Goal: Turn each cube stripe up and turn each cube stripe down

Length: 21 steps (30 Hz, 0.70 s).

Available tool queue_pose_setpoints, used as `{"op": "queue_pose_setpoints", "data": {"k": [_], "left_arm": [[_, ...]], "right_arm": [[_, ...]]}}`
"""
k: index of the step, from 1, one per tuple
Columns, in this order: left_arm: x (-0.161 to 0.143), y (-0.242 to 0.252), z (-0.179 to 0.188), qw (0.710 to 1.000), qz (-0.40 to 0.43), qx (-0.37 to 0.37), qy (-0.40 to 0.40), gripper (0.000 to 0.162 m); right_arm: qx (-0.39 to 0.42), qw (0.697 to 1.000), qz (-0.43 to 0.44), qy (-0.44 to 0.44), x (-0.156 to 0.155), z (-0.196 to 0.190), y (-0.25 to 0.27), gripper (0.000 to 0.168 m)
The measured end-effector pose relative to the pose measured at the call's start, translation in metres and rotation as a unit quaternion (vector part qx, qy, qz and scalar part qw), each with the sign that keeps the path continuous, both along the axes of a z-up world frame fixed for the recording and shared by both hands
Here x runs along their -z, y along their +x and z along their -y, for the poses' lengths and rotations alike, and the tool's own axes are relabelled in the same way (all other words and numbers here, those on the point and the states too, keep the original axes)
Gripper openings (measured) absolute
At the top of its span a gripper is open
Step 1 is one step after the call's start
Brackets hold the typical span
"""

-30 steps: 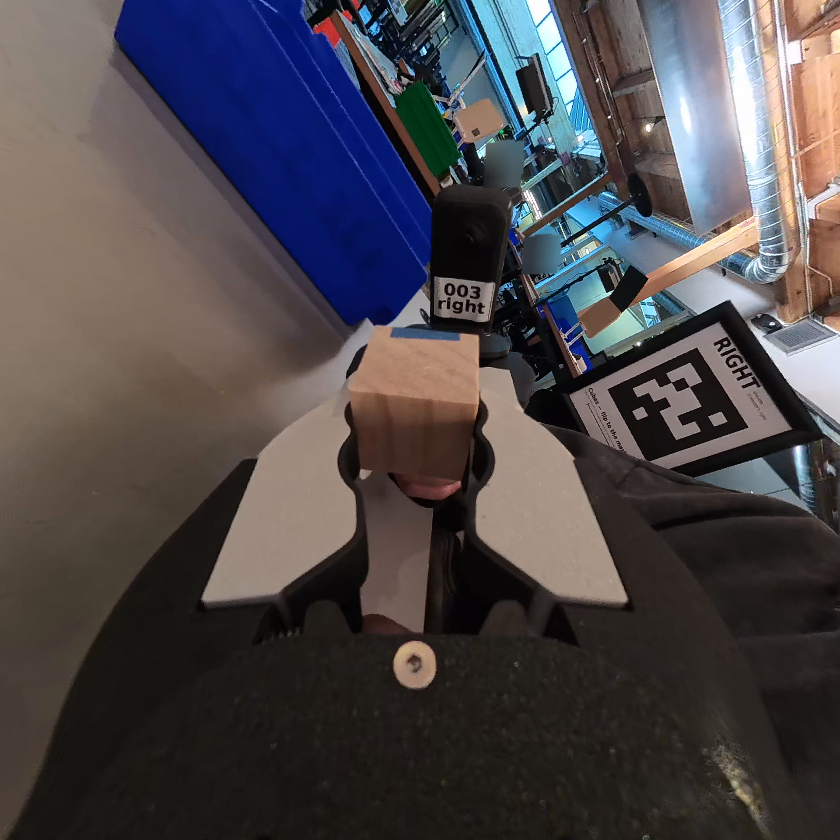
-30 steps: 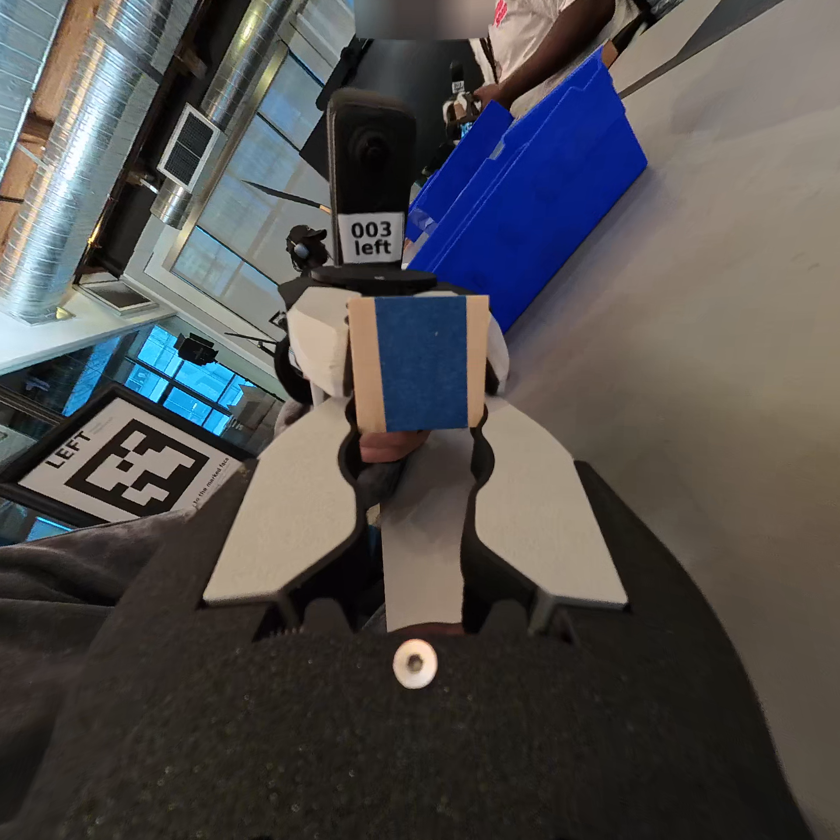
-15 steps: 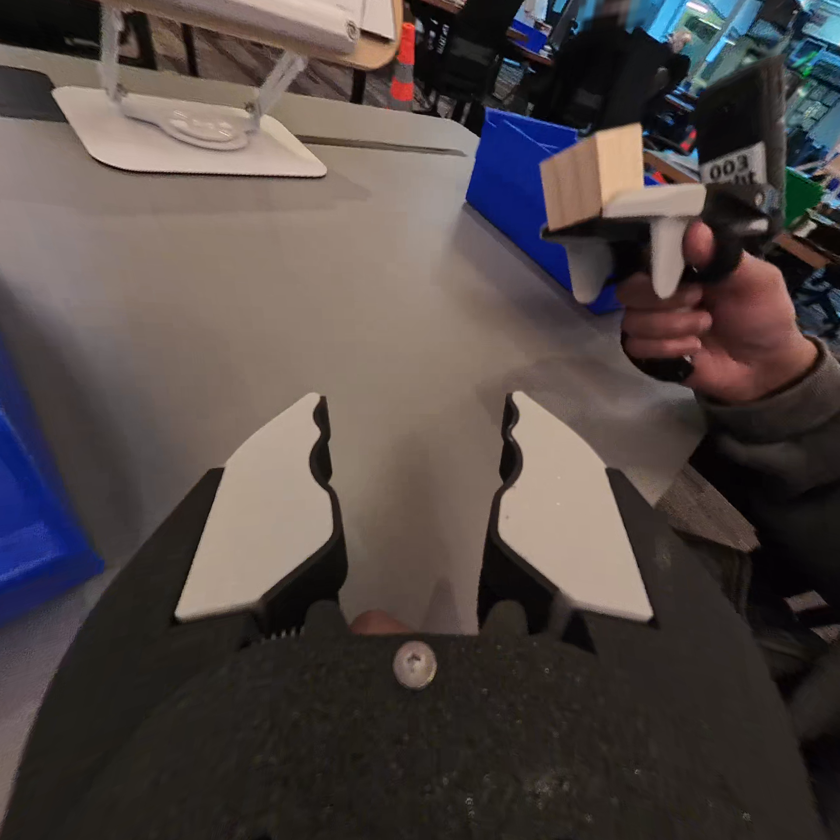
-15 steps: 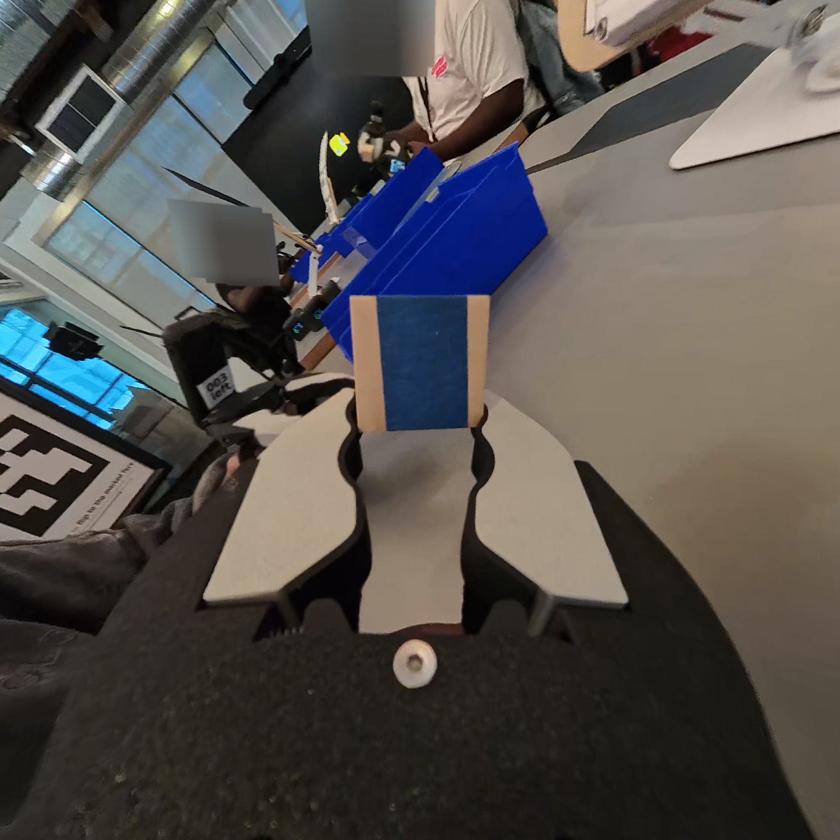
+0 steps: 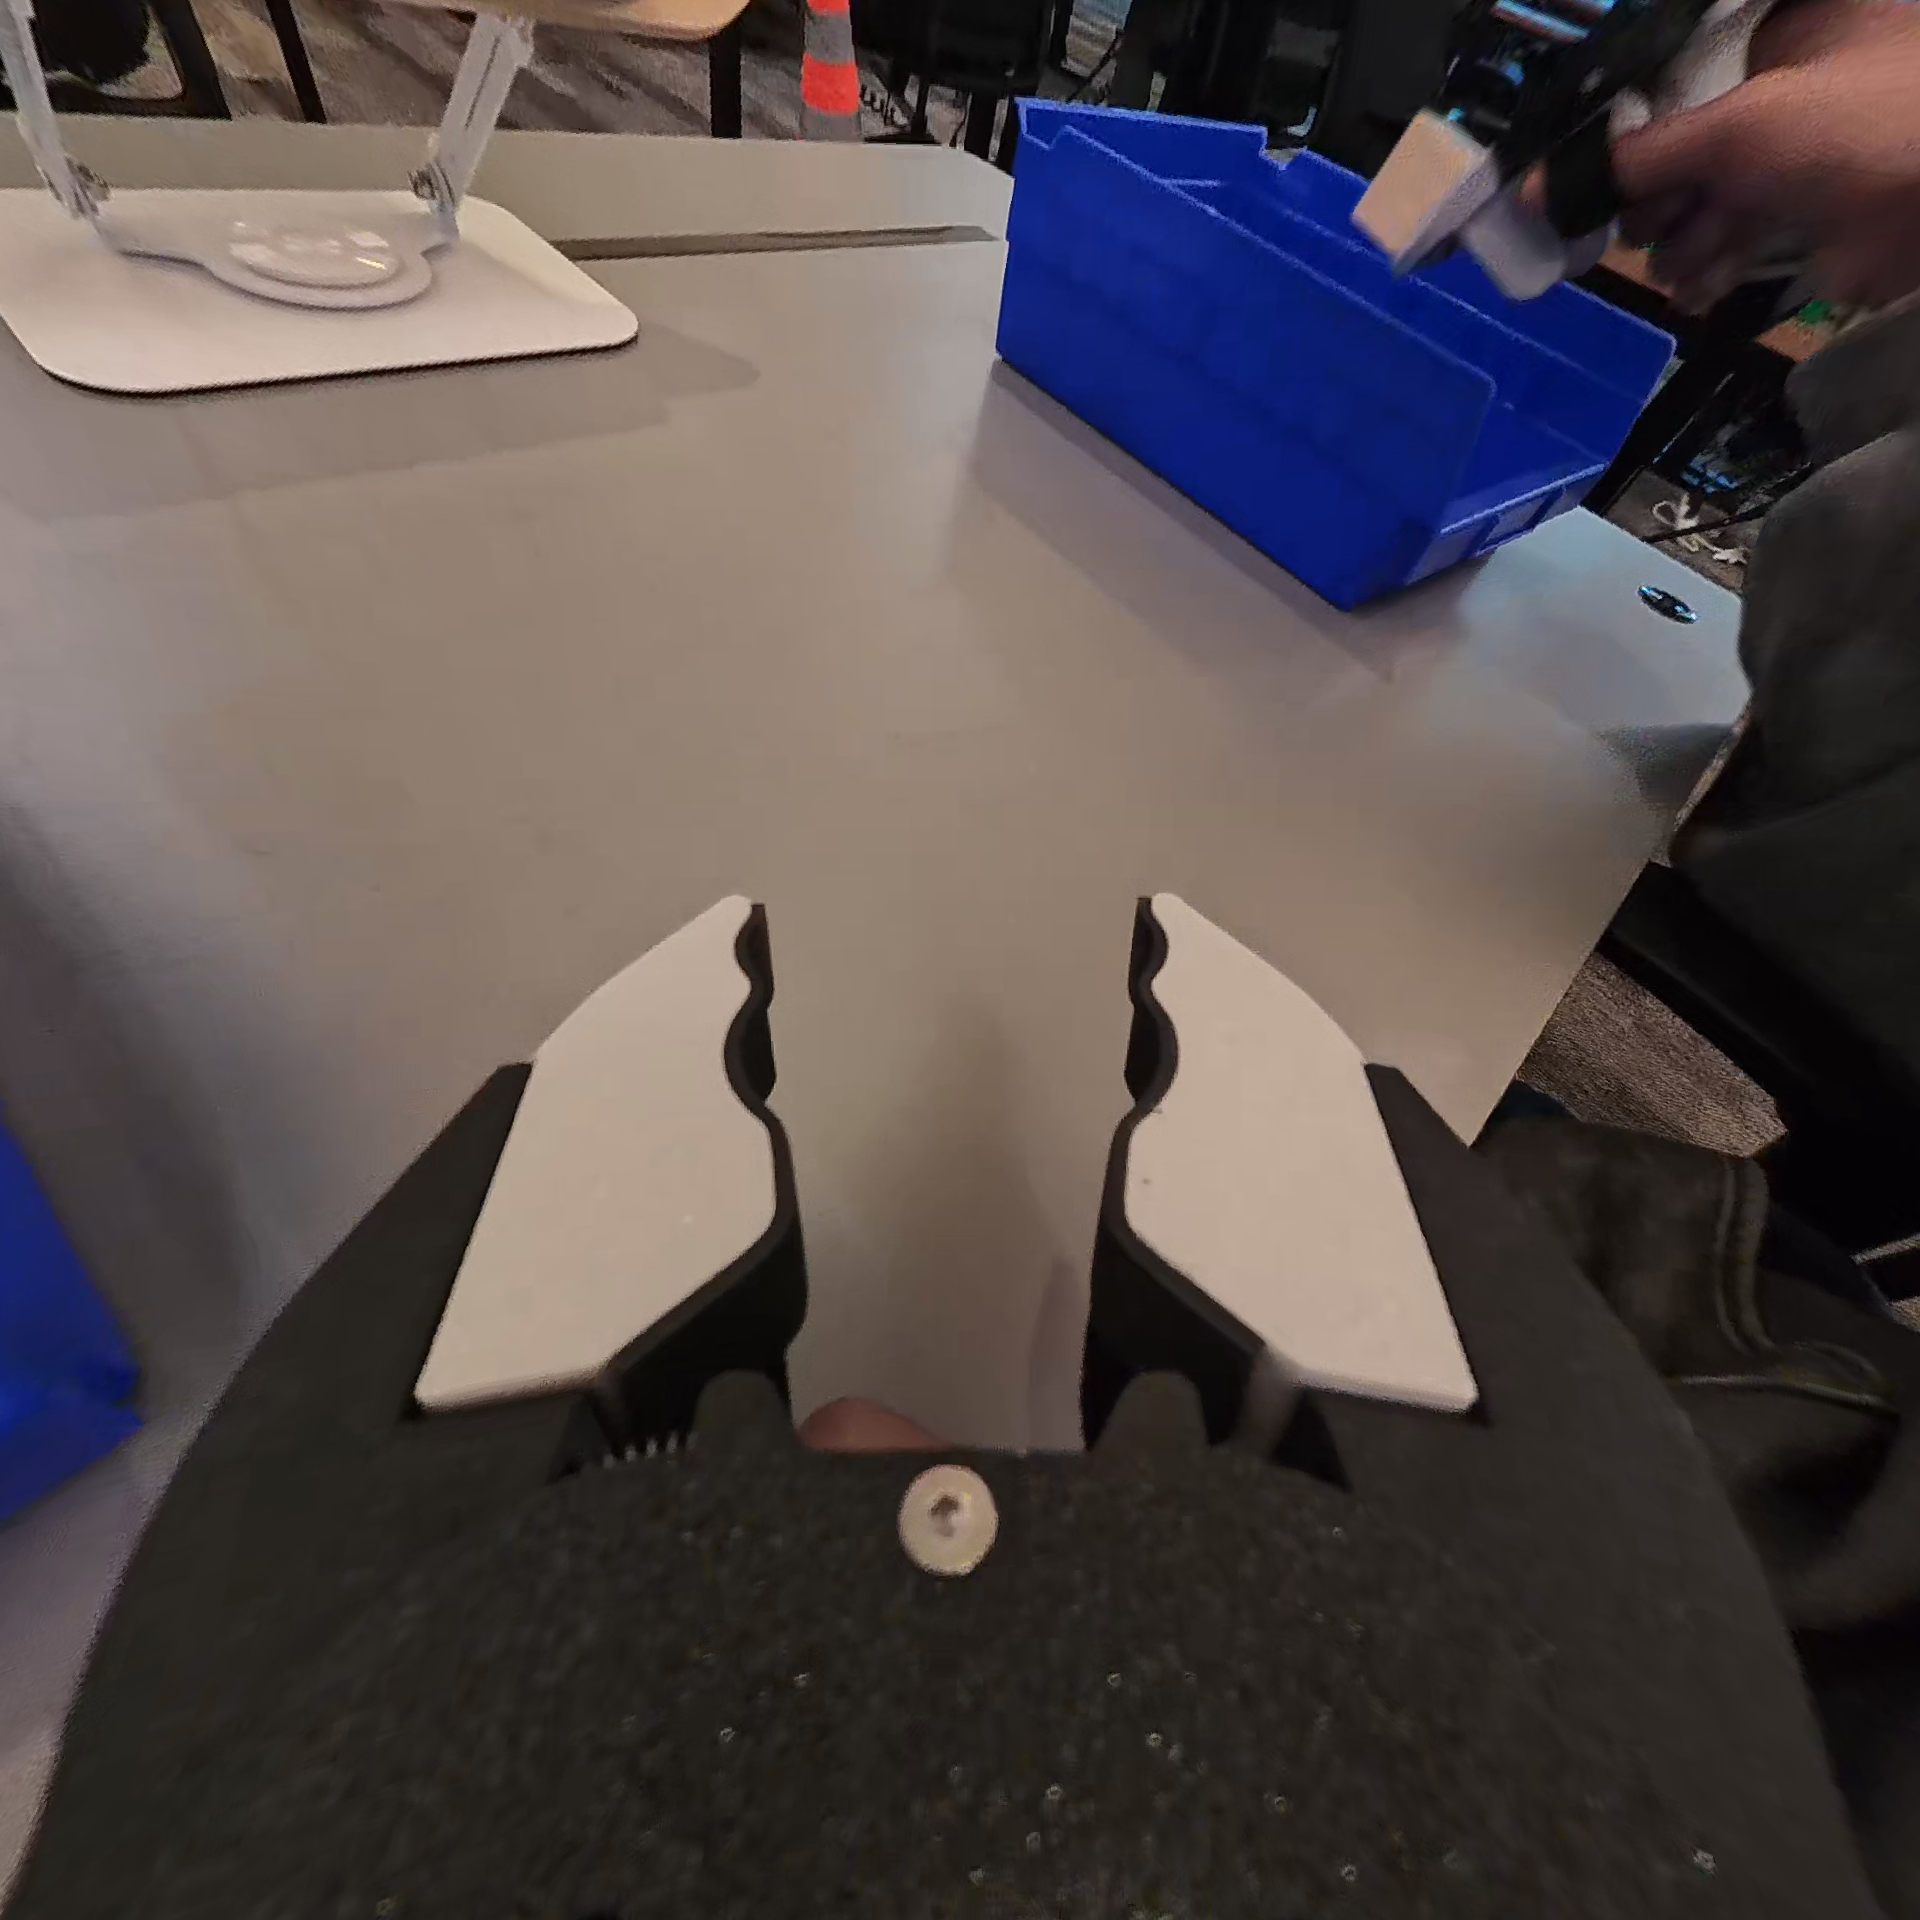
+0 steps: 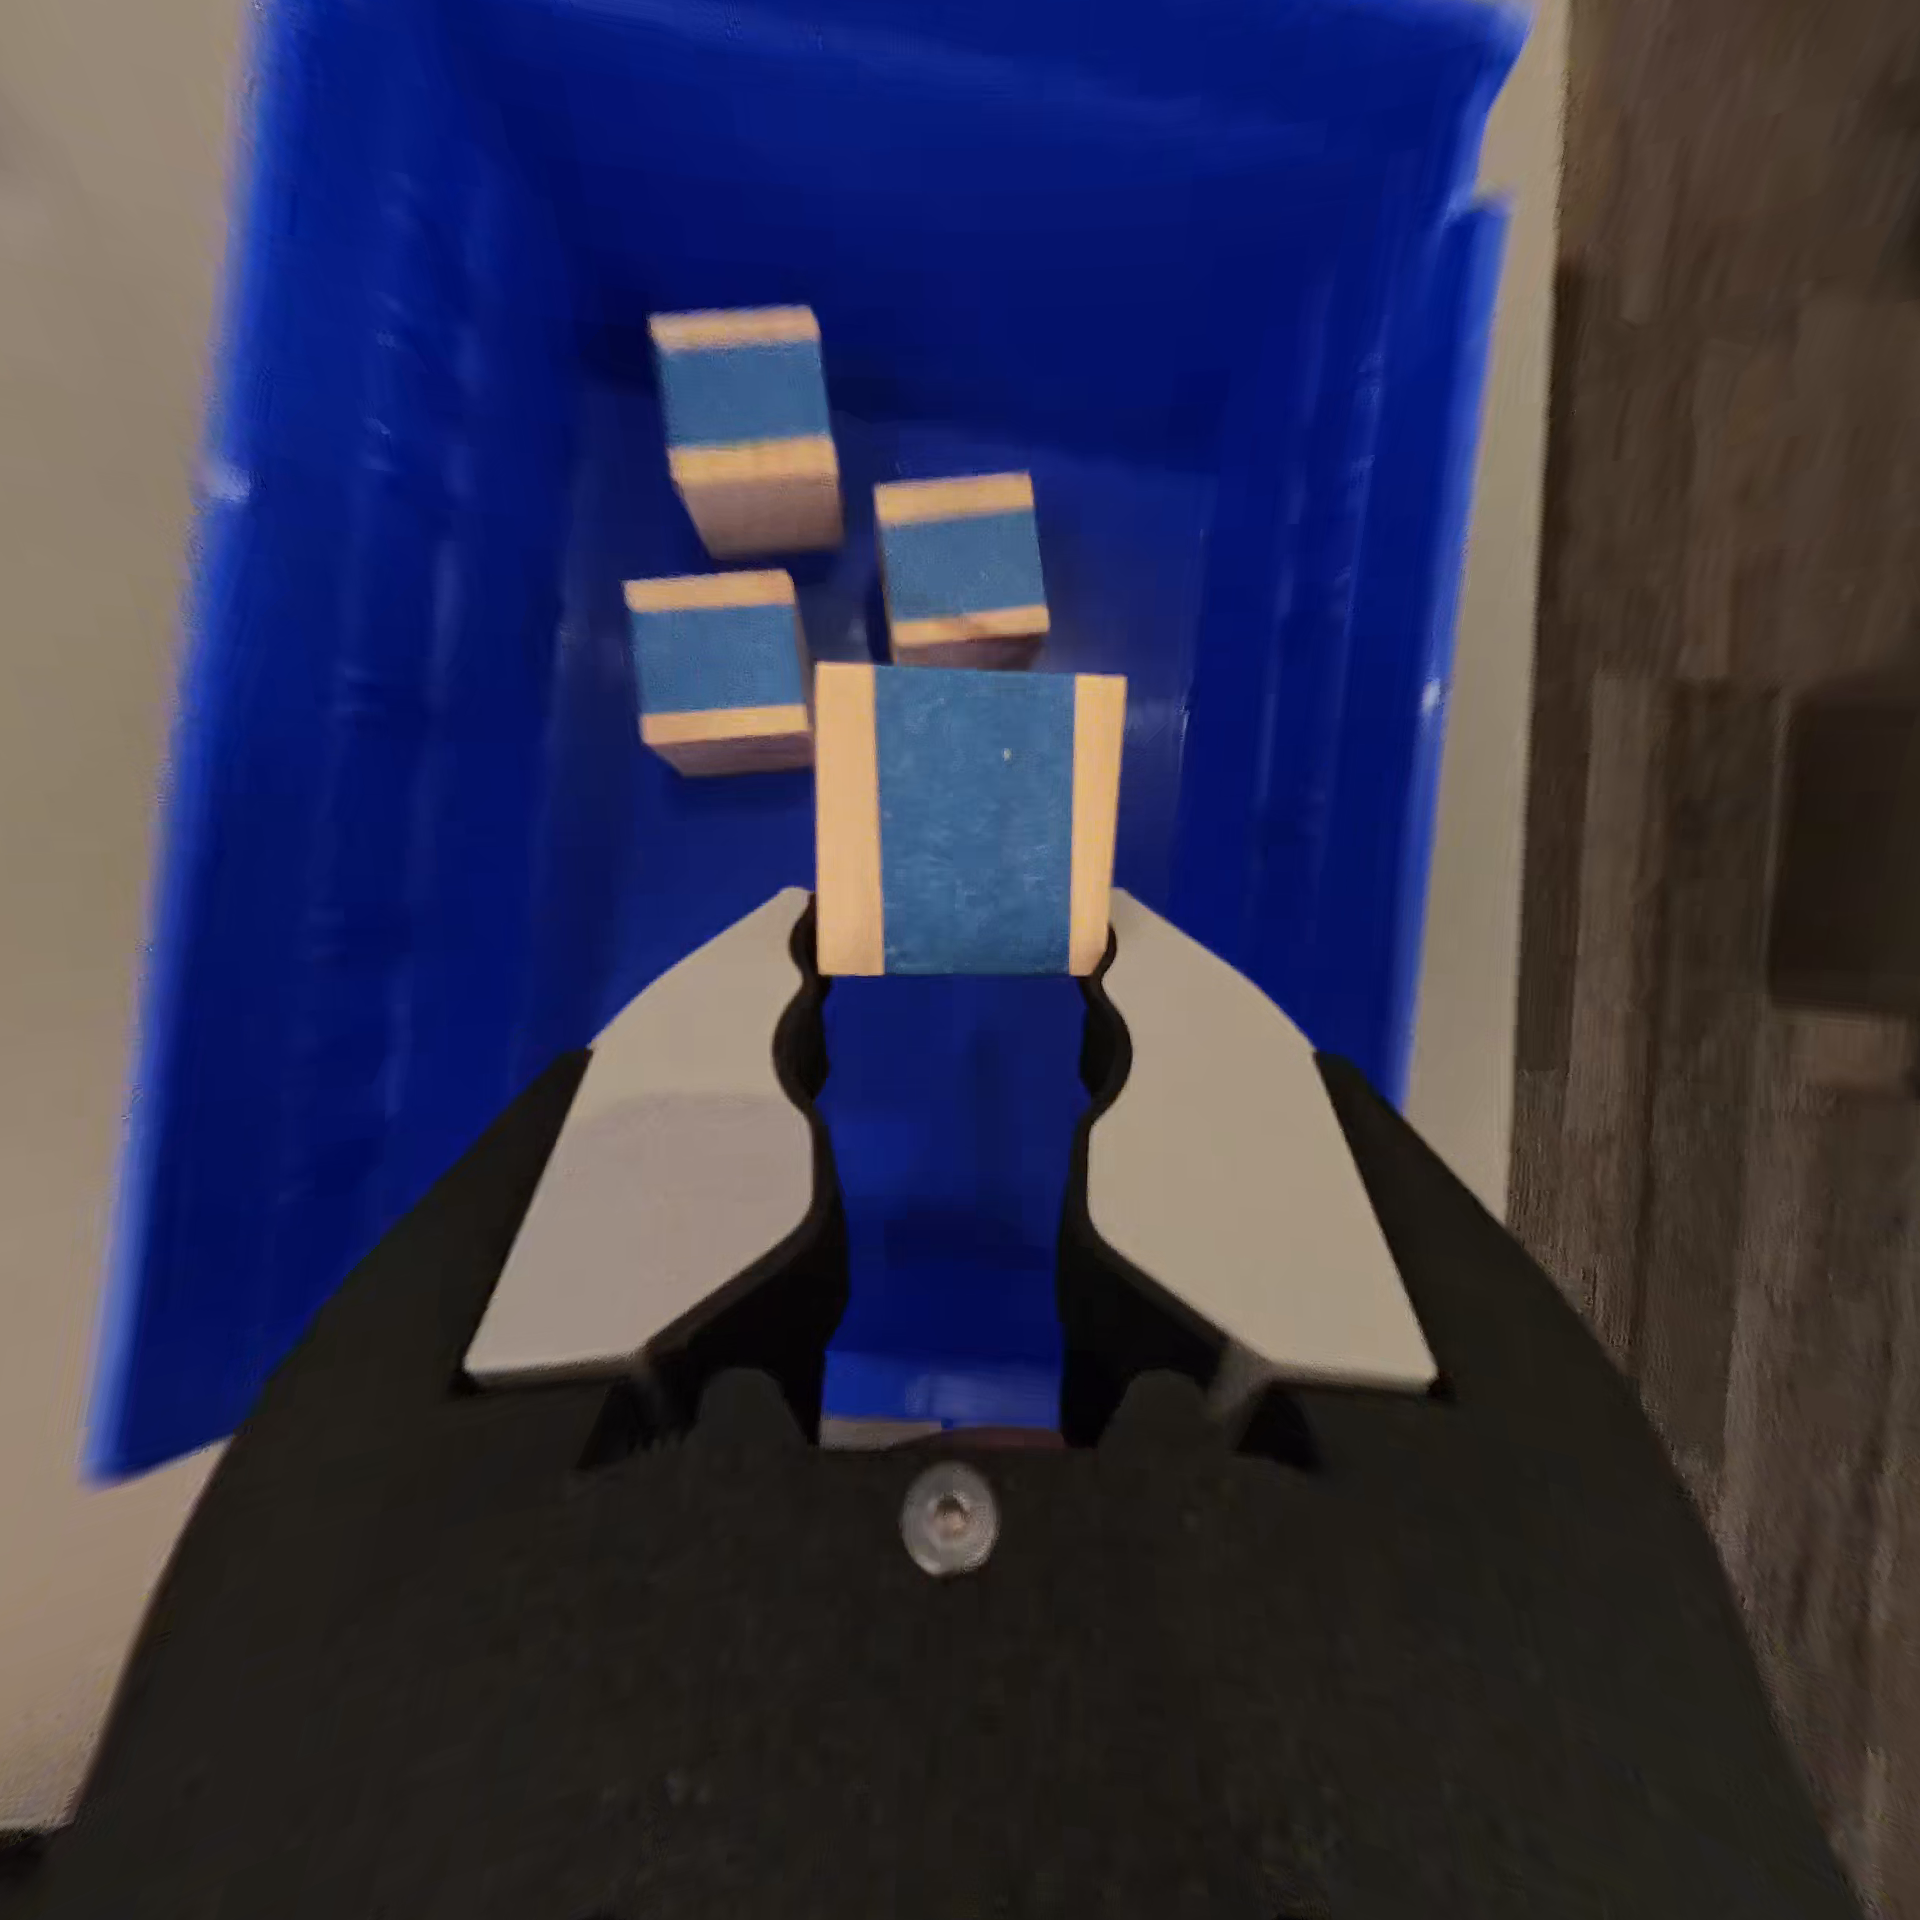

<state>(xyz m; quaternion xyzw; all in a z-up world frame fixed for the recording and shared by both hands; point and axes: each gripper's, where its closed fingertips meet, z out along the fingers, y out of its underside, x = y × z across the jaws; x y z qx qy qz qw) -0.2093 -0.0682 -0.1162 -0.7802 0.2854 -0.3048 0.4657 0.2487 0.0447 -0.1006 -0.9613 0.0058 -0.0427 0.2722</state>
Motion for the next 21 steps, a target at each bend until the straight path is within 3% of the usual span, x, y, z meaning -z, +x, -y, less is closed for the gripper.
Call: {"op": "queue_pose_setpoints", "data": {"k": [4, 13, 18, 21], "left_arm": [[-0.002, -0.002, 0.000, 1.000, 0.003, 0.003, 0.000, 0.065], [0.003, -0.003, 0.001, 1.000, -0.006, 0.009, -0.007, 0.065], [0.007, -0.001, 0.002, 1.000, -0.019, 0.010, -0.003, 0.065], [0.010, 0.000, 0.004, 0.999, -0.026, 0.013, -0.013, 0.065]], "right_arm": [[0.014, 0.998, 0.005, -0.068, 0.049, -0.009, 0.008, 0.047], [0.025, 0.990, 0.030, -0.132, 0.086, -0.007, 0.016, 0.047], [0.027, 0.992, 0.032, -0.116, 0.086, -0.009, 0.019, 0.048], [0.027, 0.996, 0.025, -0.082, 0.059, -0.004, 0.019, 0.063]]}}
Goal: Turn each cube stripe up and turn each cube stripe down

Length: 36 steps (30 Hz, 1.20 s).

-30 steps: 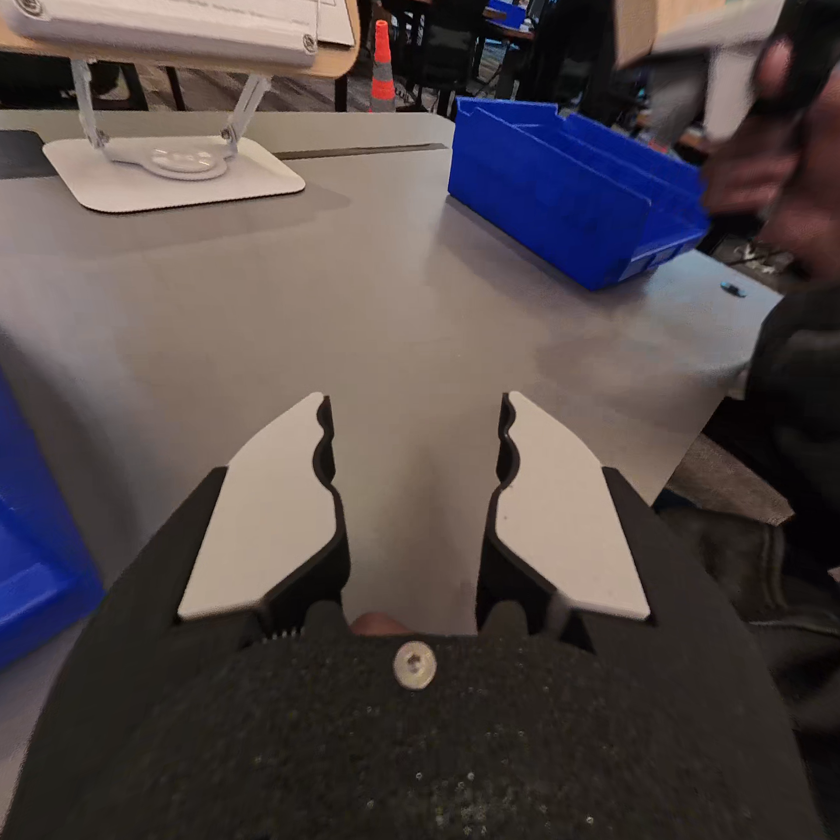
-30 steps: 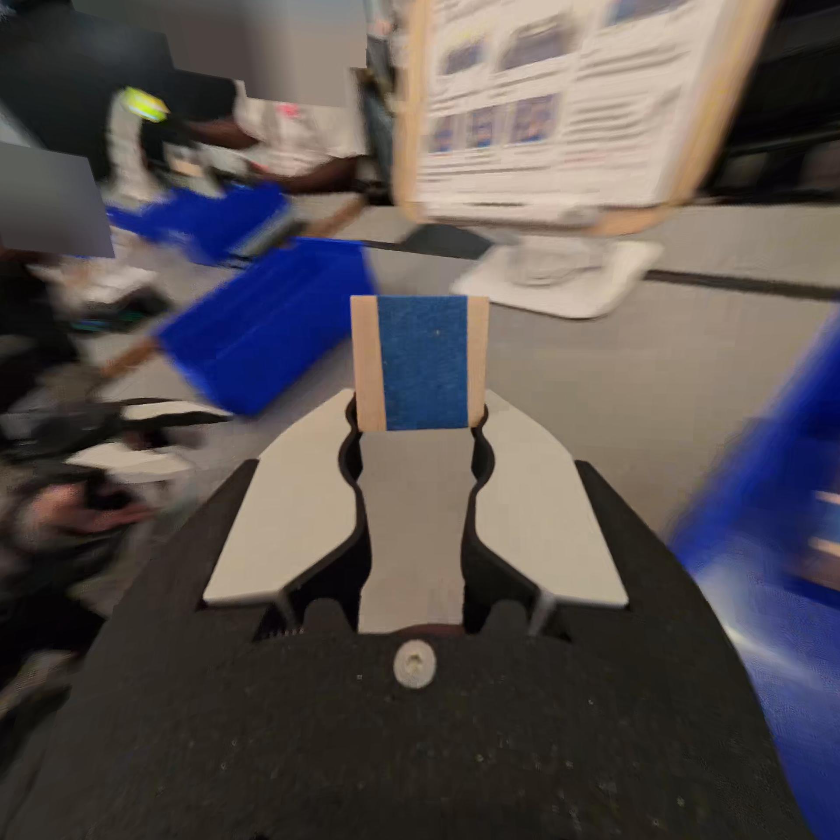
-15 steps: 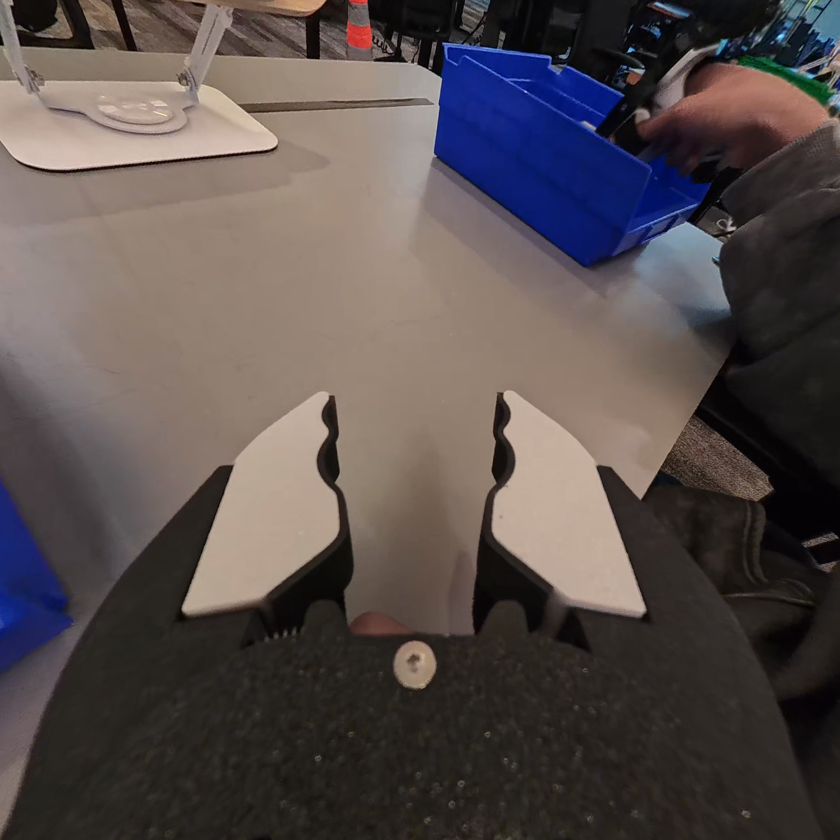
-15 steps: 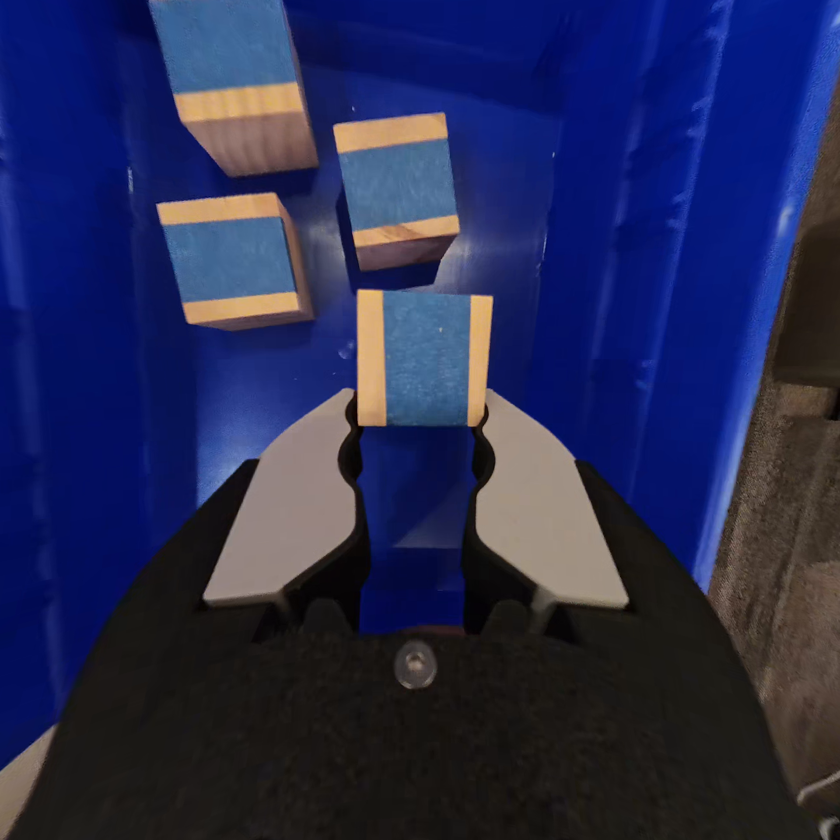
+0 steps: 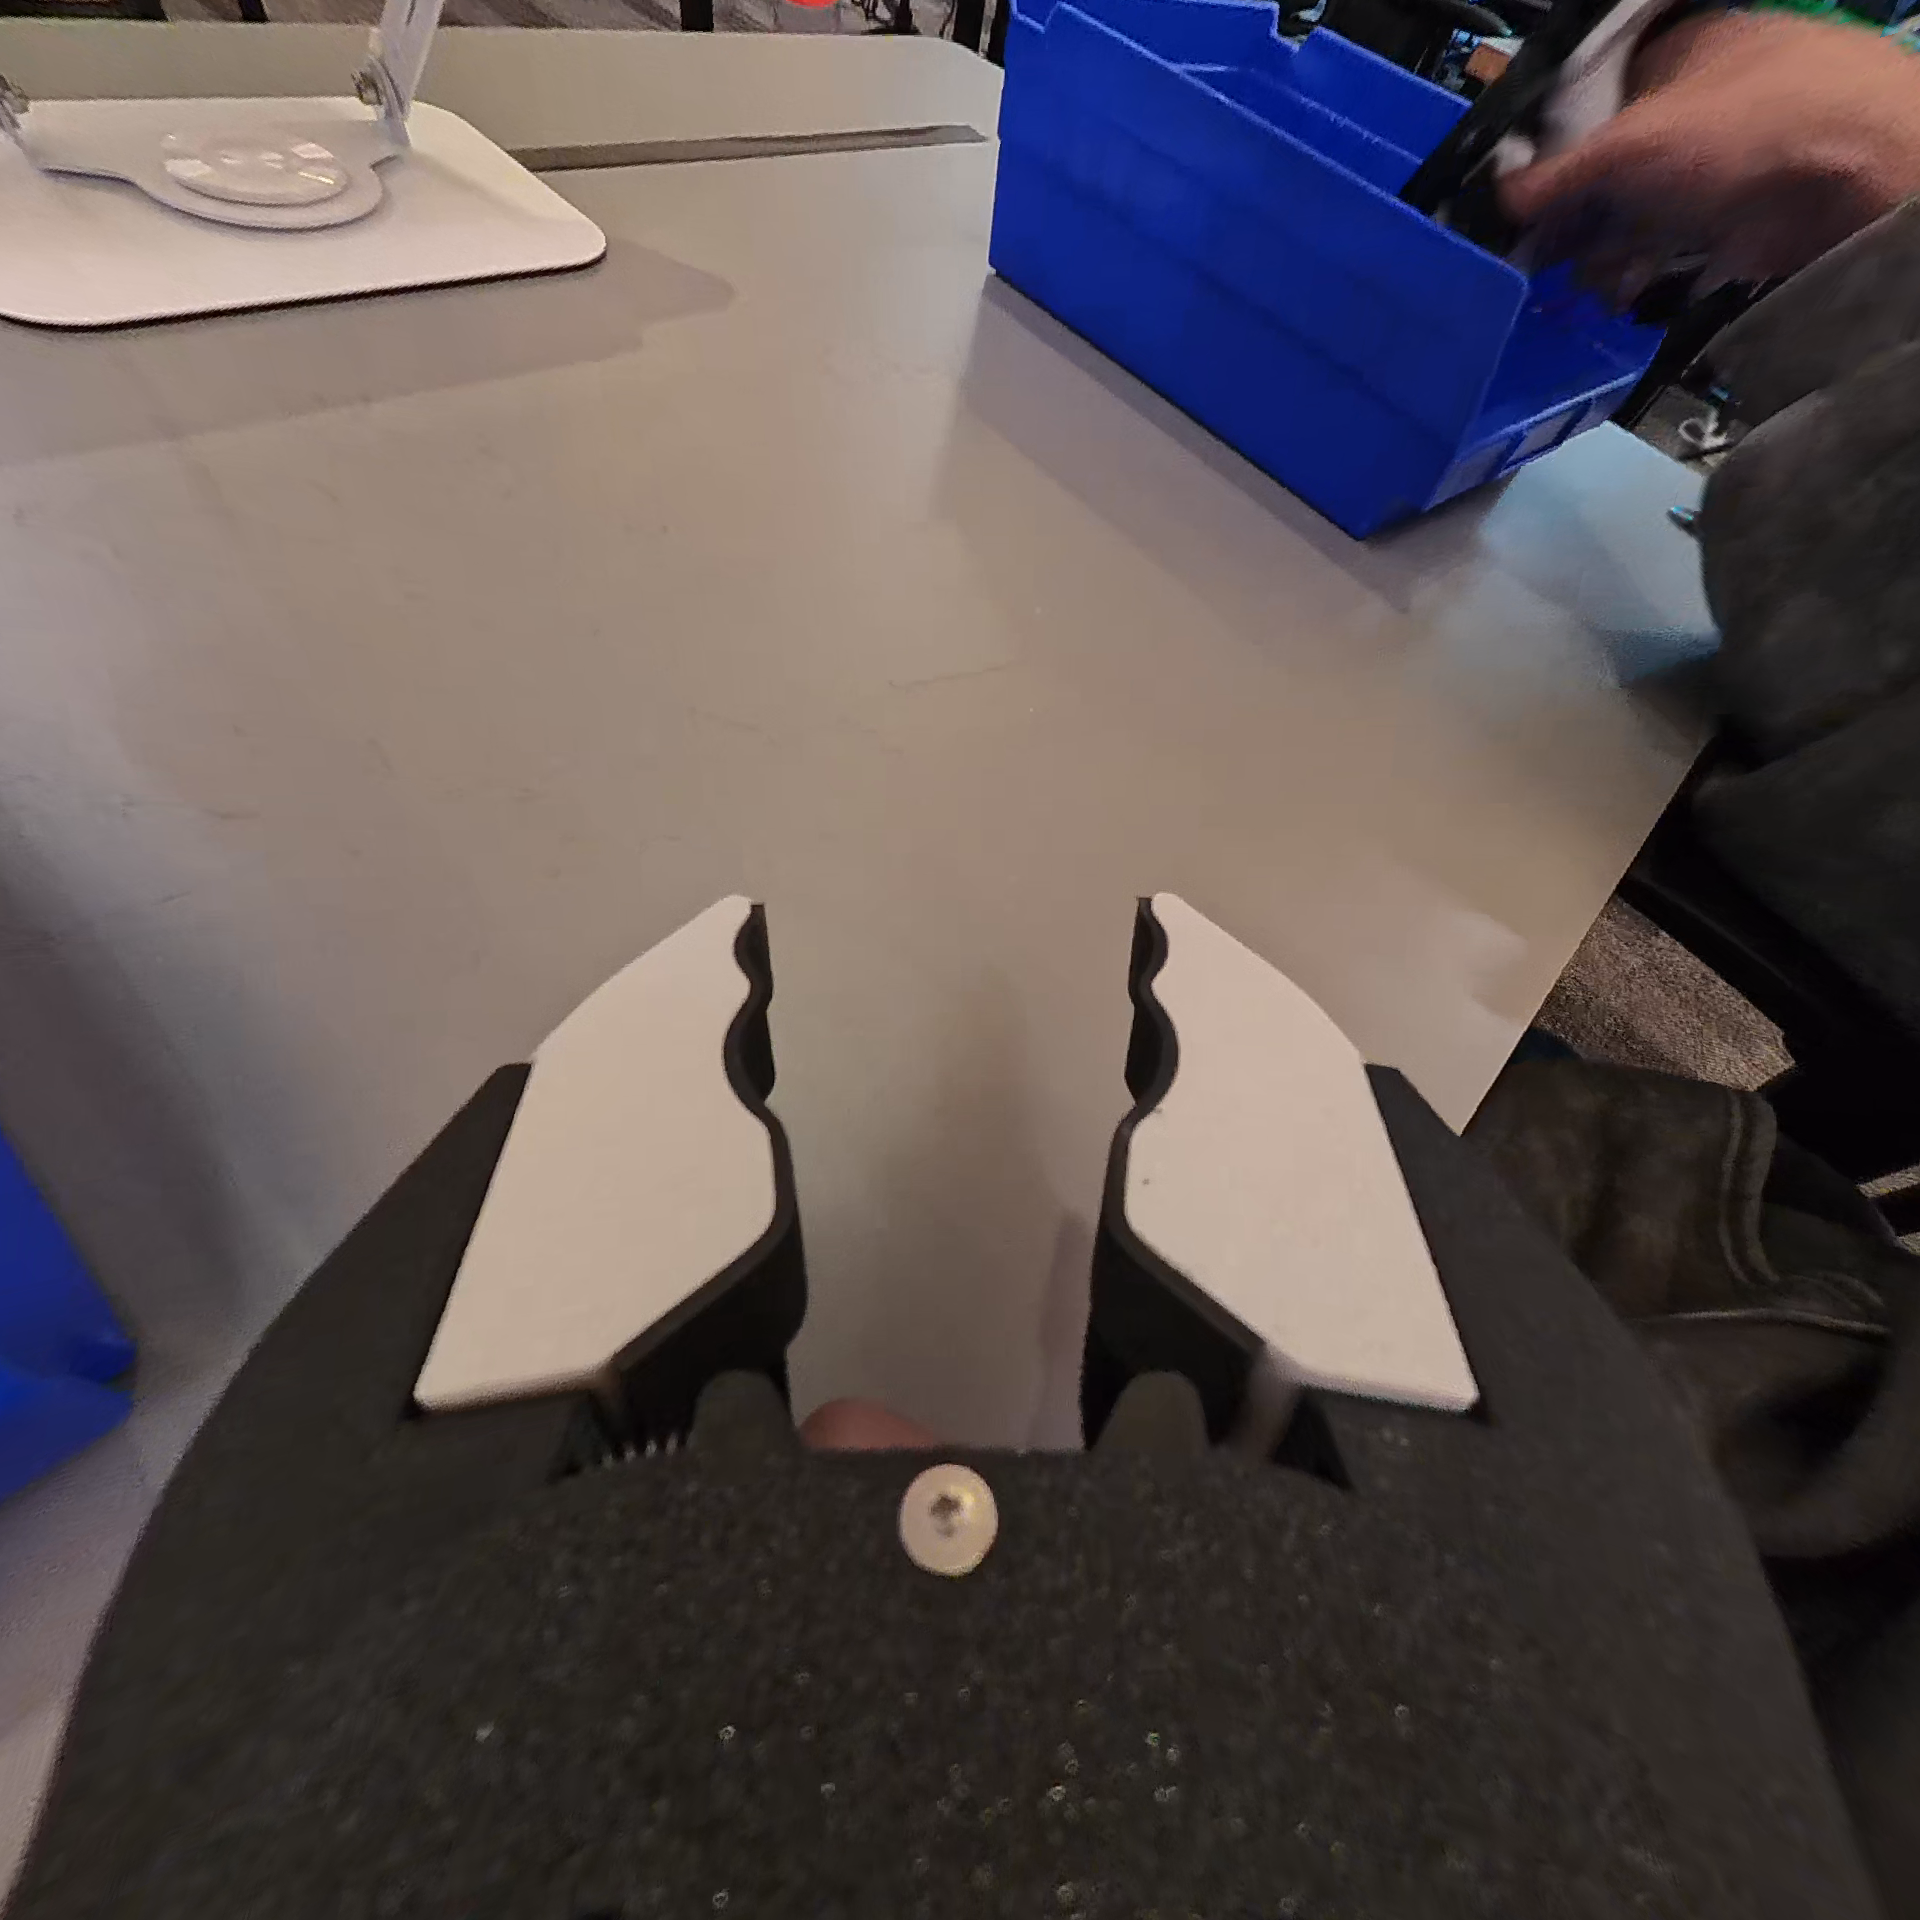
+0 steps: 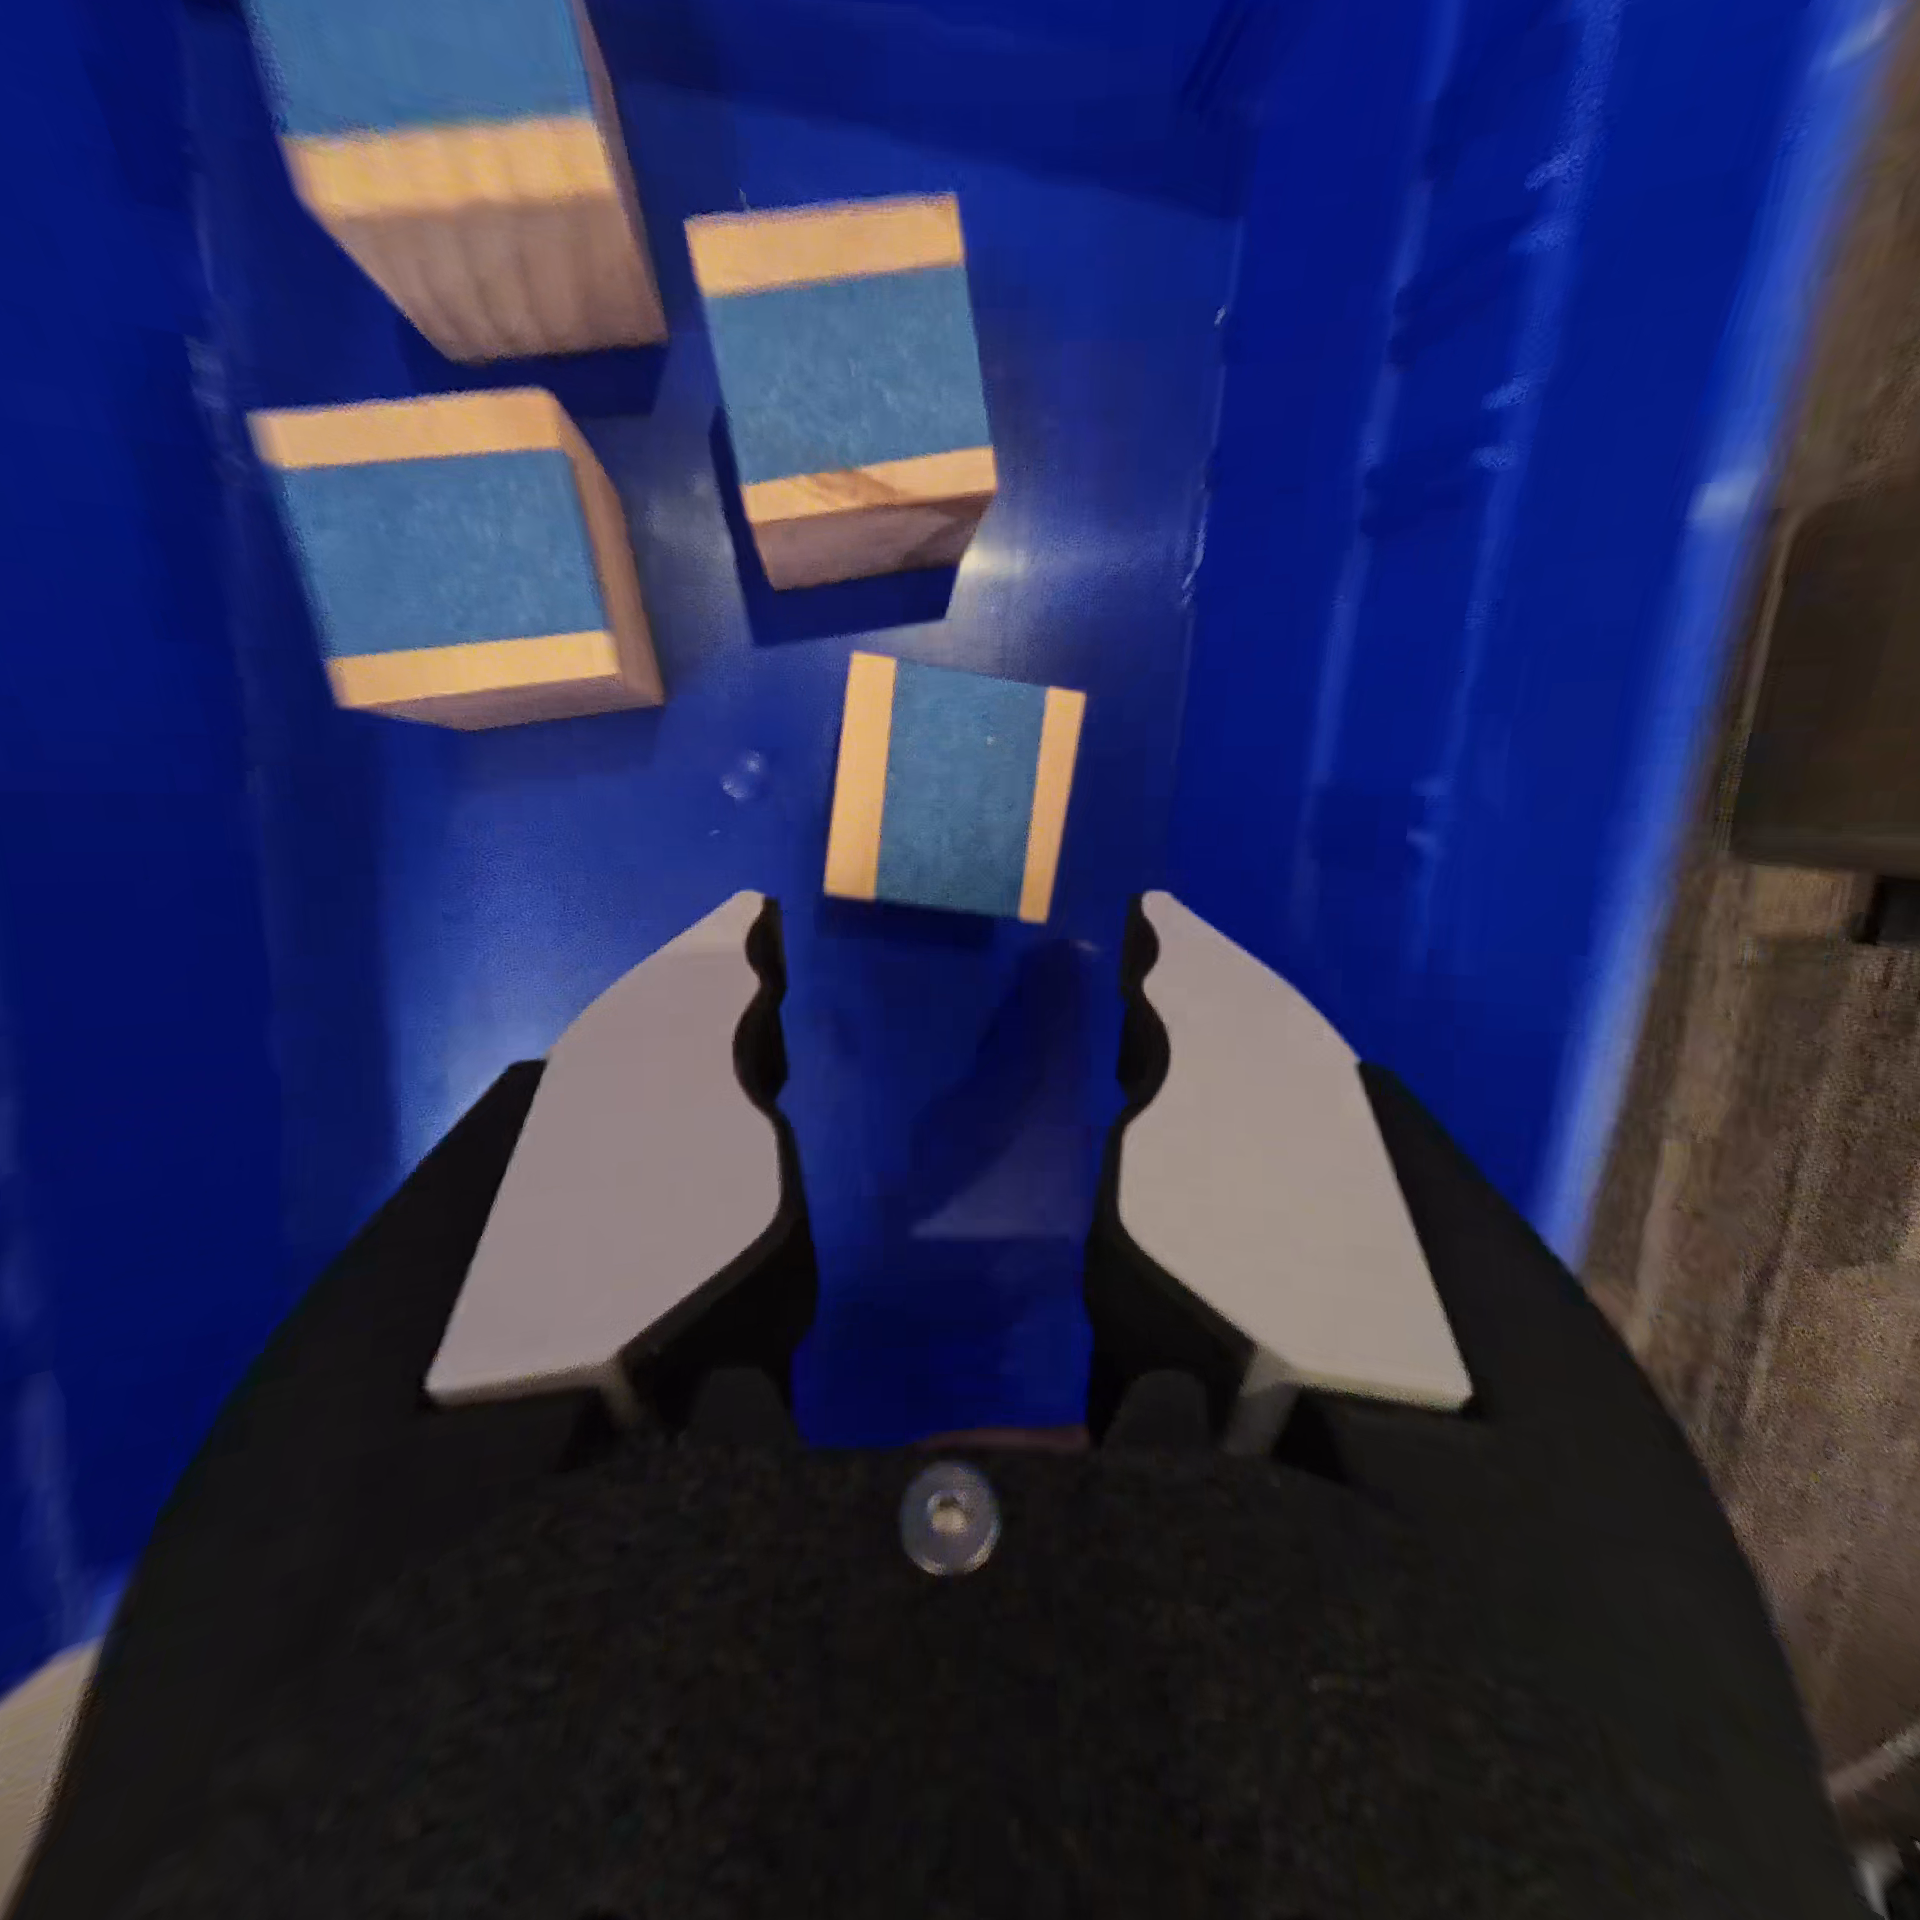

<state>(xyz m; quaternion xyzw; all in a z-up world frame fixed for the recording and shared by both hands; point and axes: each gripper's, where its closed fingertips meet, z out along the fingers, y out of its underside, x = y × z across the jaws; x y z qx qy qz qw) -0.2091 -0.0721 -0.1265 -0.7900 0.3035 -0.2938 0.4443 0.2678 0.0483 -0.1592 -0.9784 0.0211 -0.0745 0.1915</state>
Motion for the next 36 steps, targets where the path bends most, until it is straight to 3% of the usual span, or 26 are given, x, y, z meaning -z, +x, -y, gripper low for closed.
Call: {"op": "queue_pose_setpoints", "data": {"k": [3, 5, 7, 9, 11, 13, 16, 19, 22, 27, 30, 36], "left_arm": [[0.003, -0.001, 0.000, 1.000, -0.009, -0.002, -0.003, 0.066], [0.005, -0.002, -0.001, 1.000, -0.013, -0.004, -0.005, 0.065], [0.006, -0.001, -0.001, 1.000, -0.013, -0.001, -0.011, 0.065], [0.007, 0.000, 0.001, 1.000, -0.013, 0.003, -0.016, 0.064], [0.006, 0.000, 0.004, 1.000, -0.015, 0.013, -0.016, 0.062], [-0.007, -0.001, 0.011, 0.999, -0.002, 0.040, -0.011, 0.061], [-0.053, -0.027, 0.014, 0.996, 0.004, 0.079, 0.050, 0.060], [-0.082, -0.085, -0.019, 0.983, -0.118, 0.062, 0.123, 0.060], [-0.093, -0.132, -0.069, 0.962, -0.235, 0.060, 0.128, 0.059], [-0.035, -0.173, -0.138, 0.892, -0.406, 0.189, 0.064, 0.062], [0.006, -0.189, -0.175, 0.857, -0.466, 0.223, 0.002, 0.070], [0.037, -0.176, -0.208, 0.839, -0.465, 0.278, -0.054, 0.074]], "right_arm": [[-0.024, 0.992, -0.009, 0.123, -0.077, 0.002, -0.018, 0.061], [-0.089, 0.969, -0.032, 0.229, -0.133, 0.004, -0.057, 0.058], [-0.184, 0.924, -0.102, 0.320, -0.173, 0.011, -0.125, 0.055], [-0.300, 0.859, -0.202, 0.363, -0.184, 0.029, -0.213, 0.056], [-0.404, 0.783, -0.334, 0.335, -0.158, 0.067, -0.304, 0.056], [-0.474, 0.744, -0.402, 0.245, -0.105, 0.108, -0.361, 0.053], [-0.501, 0.732, -0.417, 0.197, -0.063, 0.139, -0.389, 0.052], [-0.505, 0.726, -0.424, 0.193, -0.067, 0.148, -0.388, 0.053], [-0.495, 0.724, -0.441, 0.191, -0.070, 0.146, -0.381, 0.052], [-0.469, 0.694, -0.527, 0.145, -0.069, 0.150, -0.378, 0.052], [-0.461, 0.683, -0.553, 0.123, -0.067, 0.151, -0.377, 0.052], [-0.469, 0.676, -0.562, 0.085, -0.059, 0.154, -0.382, 0.052]]}}
